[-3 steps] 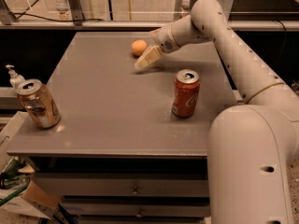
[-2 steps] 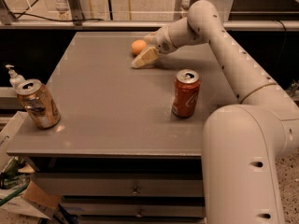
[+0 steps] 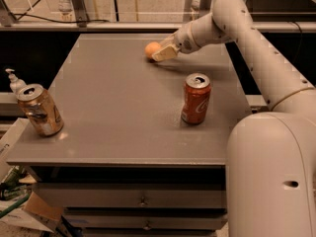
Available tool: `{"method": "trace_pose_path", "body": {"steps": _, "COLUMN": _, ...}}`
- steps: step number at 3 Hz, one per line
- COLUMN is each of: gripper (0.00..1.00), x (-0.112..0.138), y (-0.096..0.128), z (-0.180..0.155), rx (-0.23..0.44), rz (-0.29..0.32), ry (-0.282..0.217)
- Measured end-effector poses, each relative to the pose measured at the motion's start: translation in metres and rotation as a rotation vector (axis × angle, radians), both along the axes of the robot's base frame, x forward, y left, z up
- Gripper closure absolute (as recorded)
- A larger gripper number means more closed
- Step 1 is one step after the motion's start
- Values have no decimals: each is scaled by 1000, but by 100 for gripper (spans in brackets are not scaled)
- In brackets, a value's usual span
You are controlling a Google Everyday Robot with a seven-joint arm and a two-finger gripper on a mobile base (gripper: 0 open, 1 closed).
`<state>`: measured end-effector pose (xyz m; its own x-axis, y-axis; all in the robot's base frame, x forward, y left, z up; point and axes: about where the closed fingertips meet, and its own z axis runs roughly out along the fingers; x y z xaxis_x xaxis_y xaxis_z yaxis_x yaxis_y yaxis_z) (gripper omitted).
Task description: Move orange can near coke can
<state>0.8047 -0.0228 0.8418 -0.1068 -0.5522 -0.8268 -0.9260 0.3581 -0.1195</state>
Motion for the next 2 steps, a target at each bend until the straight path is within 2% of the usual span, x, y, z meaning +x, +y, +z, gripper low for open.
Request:
{"method": "trace_pose_path", "body": {"steps": 1, "gripper": 87, "x": -20, "y": -22, "z": 14, "rx": -12, "rz": -26, "ry": 16}}
{"method": "trace_pose_path", "body": {"steps": 2, "gripper": 100, "x": -39, "y": -35, "z": 26, "rx": -22, "rz": -37, "ry": 22}}
